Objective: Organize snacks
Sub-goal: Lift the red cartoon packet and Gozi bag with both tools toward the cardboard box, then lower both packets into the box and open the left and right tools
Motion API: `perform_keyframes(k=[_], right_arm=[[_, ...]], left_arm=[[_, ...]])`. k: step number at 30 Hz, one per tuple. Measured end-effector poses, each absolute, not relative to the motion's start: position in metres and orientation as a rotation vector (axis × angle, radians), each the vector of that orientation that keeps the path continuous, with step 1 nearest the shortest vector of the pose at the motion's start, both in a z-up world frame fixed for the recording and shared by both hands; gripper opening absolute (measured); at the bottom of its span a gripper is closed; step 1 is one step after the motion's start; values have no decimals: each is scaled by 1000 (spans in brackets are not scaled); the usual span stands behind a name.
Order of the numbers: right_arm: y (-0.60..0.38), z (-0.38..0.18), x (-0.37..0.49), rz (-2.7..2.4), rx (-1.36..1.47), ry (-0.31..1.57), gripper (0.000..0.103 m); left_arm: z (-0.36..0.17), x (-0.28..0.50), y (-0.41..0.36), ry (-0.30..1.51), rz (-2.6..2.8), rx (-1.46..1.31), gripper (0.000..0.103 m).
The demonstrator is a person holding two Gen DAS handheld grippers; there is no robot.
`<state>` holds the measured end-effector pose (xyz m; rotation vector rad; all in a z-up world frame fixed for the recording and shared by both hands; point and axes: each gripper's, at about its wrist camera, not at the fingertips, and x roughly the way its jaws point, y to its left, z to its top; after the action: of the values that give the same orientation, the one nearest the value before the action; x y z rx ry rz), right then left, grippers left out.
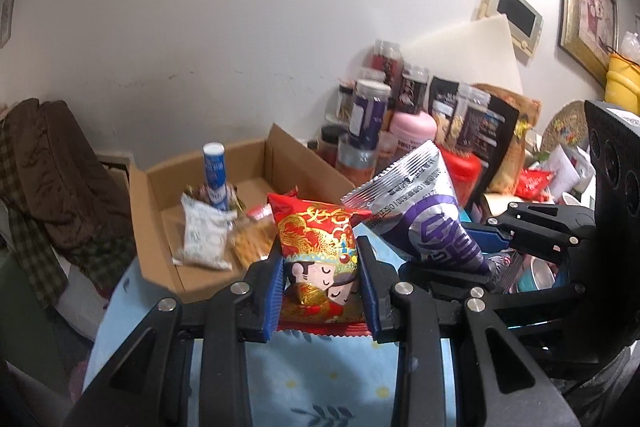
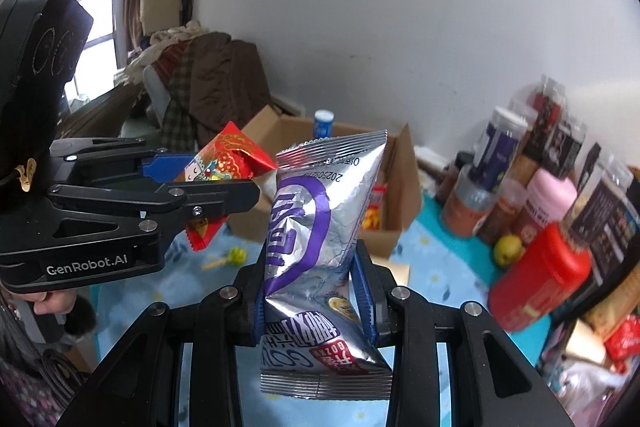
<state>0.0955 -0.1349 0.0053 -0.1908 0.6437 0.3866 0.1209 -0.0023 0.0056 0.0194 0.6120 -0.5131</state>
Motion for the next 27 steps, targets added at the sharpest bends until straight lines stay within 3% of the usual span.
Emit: perform_keyframes(k=[27], right_arm=[[-119, 28, 237, 380, -144, 535, 35]], left_arm=[[33, 261, 14, 530, -391, -30, 32]])
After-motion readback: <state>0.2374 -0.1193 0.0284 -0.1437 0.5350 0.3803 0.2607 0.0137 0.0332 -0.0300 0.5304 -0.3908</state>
